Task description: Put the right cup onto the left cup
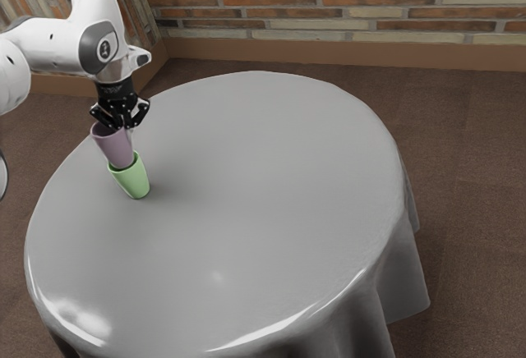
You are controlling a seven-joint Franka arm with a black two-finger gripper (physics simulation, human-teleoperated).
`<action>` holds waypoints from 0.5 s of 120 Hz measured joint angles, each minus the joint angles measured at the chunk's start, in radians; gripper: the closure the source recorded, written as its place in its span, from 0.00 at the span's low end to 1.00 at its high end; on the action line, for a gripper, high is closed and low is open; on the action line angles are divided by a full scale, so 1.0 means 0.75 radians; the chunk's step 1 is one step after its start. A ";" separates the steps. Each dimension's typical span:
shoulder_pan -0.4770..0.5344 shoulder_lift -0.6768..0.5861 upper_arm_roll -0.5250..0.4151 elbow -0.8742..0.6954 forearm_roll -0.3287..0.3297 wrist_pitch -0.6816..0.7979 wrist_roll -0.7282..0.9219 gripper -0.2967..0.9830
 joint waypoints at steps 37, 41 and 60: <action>0.002 0.012 0.000 -0.016 -0.026 0.022 -0.002 0.76; 0.006 0.012 0.001 -0.022 -0.034 0.025 -0.002 0.70; 0.012 0.010 0.002 -0.034 -0.052 0.036 -0.001 0.47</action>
